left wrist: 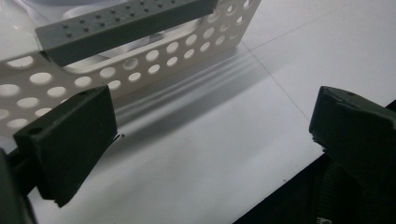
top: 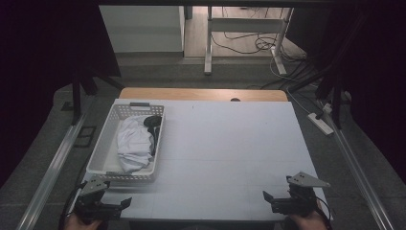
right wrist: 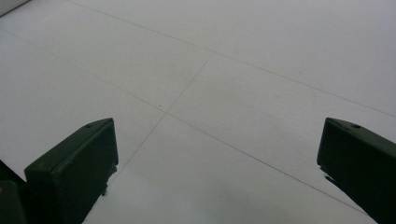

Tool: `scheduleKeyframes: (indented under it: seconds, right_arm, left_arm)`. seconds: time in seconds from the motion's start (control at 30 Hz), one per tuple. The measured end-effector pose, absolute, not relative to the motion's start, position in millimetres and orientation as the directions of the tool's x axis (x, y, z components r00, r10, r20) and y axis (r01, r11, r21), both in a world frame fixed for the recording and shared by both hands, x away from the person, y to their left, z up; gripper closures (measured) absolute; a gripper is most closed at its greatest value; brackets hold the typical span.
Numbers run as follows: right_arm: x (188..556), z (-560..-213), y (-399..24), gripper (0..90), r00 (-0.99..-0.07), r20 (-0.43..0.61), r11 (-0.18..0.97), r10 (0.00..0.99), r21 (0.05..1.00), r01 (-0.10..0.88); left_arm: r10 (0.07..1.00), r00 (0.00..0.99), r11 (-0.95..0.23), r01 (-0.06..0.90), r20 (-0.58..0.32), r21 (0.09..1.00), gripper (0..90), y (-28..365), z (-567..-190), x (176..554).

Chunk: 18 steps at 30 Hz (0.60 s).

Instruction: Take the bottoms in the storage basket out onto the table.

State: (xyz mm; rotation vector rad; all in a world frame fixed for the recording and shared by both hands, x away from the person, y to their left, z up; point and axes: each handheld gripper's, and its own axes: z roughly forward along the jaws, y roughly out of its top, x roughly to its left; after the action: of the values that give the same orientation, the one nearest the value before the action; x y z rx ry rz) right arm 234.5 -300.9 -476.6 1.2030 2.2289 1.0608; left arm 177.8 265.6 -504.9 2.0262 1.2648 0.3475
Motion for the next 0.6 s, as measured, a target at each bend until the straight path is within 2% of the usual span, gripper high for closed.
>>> scheduleKeyframes:
  seconds: [0.6]
  right_arm:
    - [236.2,-477.8,-298.8,0.0,-0.574,0.019,0.366,0.818,0.754,0.546]
  left_arm:
    - [0.859,0.492,-0.275,0.679,-0.143,0.681,0.2,264.8,-505.5,179.0]
